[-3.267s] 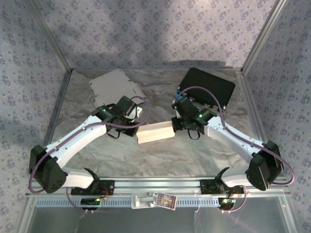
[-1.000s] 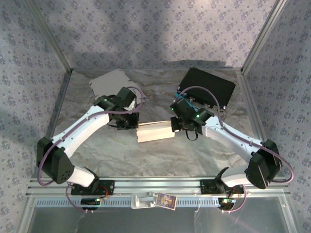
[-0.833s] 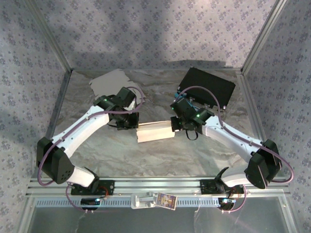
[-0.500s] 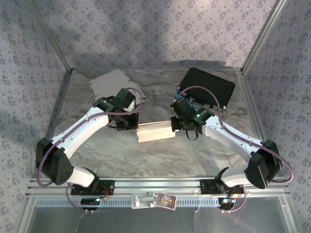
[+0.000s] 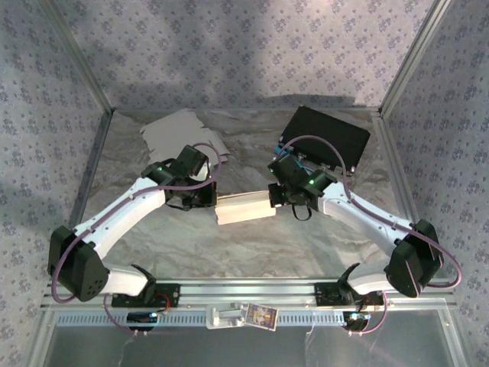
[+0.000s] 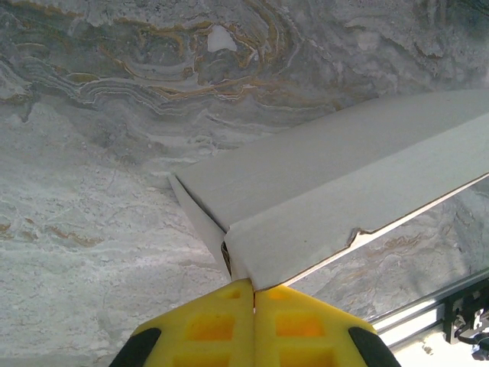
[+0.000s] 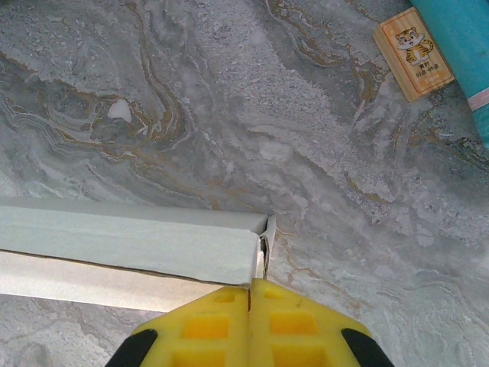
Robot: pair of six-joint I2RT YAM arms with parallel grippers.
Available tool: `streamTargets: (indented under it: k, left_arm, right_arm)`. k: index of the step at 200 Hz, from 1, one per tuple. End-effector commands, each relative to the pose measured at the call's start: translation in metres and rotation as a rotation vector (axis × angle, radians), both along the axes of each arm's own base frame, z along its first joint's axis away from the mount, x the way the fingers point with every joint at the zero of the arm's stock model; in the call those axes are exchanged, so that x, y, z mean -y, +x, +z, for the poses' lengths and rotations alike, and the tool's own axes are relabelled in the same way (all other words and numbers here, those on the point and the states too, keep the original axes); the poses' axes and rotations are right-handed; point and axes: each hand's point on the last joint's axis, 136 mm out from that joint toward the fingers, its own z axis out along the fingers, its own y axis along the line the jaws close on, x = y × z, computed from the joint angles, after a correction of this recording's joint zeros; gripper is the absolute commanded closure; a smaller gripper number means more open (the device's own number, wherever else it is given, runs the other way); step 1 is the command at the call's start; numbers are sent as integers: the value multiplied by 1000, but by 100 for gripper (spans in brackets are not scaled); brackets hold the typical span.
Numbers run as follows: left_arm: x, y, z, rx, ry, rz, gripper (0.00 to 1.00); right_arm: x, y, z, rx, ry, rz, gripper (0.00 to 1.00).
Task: Fold the paper box
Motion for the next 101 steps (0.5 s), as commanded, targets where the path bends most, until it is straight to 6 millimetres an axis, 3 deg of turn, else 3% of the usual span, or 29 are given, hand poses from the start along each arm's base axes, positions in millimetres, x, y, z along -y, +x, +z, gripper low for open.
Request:
streamTargets:
  k: [1, 101]
  left_arm:
    - [-1, -7, -4, -10, 21, -53, 100]
    - [-11, -14, -12, -17, 150, -122, 100]
  right_arm:
    - [-10, -6, -3, -25, 6, 43, 100]
    - [-9, -7, -3, -18, -8, 56, 100]
